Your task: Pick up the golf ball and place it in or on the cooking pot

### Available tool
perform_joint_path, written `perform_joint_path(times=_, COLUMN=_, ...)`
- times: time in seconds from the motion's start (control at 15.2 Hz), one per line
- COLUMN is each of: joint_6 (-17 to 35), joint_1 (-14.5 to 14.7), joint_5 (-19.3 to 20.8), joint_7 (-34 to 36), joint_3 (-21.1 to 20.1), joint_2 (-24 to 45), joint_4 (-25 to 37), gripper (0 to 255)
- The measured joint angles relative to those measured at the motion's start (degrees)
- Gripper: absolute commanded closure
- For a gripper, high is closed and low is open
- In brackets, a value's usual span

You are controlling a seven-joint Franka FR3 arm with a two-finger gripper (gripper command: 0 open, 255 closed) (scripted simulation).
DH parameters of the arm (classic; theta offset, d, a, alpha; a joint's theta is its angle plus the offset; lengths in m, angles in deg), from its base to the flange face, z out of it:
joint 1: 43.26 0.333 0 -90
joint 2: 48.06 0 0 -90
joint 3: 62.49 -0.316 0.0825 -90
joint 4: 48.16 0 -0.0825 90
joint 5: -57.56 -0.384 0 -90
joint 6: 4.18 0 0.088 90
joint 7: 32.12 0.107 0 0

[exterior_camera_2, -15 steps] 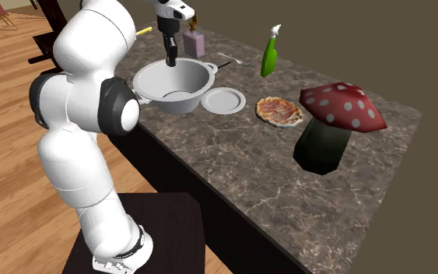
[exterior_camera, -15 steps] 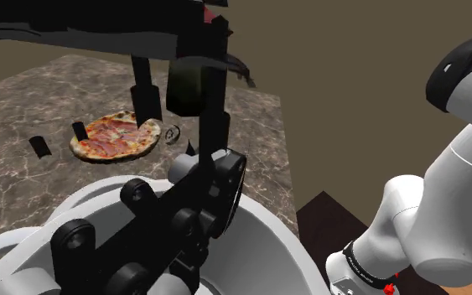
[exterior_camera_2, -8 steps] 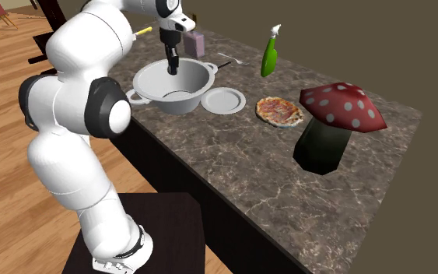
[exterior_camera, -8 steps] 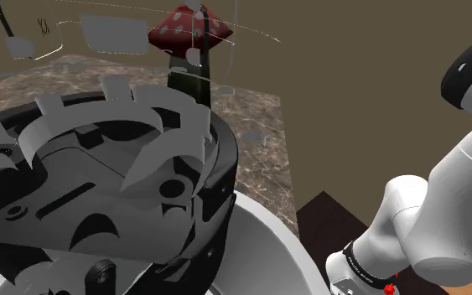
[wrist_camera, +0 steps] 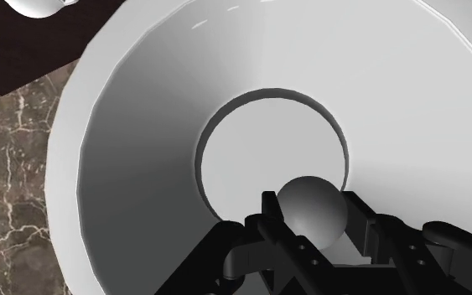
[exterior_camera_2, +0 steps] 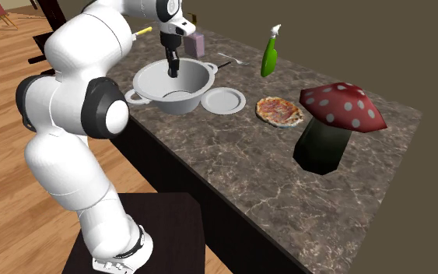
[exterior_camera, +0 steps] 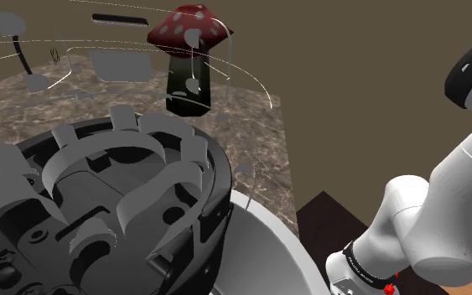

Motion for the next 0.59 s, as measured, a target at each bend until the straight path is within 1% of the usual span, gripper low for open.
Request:
perform_joint_path(times=0.07, joint_6=0.0, joint_1=0.0, joint_5=0.0, joint_7=0.0, joint_3=0.0, joint_2=0.0, joint_4=0.0, gripper=0)
perform_joint_path(times=0.46, joint_6=0.0, joint_1=0.0, joint_5=0.0, joint_7=0.0, joint_3=0.0, joint_2=0.0, joint_4=0.0, gripper=0)
perform_joint_path(times=0.59, joint_6=-2.7, joint_1=0.5, joint_5=1.1, joint_7=0.8, joint_3=-0.3, joint_2=1.7, joint_4=4.1, gripper=0)
